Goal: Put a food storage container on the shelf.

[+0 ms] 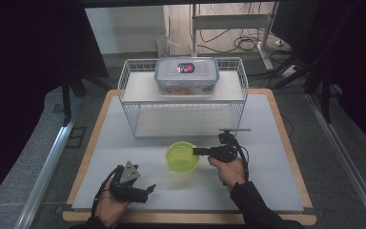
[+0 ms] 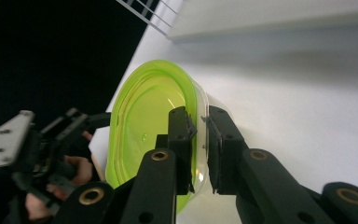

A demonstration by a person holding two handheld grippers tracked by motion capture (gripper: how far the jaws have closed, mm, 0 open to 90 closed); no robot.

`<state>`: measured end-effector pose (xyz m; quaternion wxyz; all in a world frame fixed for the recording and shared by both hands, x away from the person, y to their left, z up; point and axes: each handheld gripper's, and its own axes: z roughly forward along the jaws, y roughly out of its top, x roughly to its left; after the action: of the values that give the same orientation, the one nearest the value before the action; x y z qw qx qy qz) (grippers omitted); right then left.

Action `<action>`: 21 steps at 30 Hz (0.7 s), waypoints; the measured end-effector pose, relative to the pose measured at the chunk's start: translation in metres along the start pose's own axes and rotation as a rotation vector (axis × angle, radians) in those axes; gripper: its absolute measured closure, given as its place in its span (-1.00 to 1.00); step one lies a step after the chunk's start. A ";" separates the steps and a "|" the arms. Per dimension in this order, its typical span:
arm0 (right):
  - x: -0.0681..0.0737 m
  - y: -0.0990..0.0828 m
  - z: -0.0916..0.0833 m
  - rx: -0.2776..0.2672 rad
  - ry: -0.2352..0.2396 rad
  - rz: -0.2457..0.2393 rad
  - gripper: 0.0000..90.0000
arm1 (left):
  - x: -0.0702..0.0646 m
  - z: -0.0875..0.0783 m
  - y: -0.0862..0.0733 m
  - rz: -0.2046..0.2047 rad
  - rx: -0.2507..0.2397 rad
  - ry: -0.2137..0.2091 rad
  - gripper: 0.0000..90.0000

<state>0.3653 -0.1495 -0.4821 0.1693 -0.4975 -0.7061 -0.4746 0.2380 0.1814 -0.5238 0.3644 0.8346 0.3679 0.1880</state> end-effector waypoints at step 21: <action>0.059 0.049 -0.048 -0.047 0.052 -0.103 0.80 | 0.001 -0.001 0.000 0.005 -0.008 0.008 -0.90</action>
<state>0.3702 -0.1551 -0.3912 0.1512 -0.4518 -0.7148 -0.5119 0.2386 0.1826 -0.5228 0.3658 0.8334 0.3663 0.1937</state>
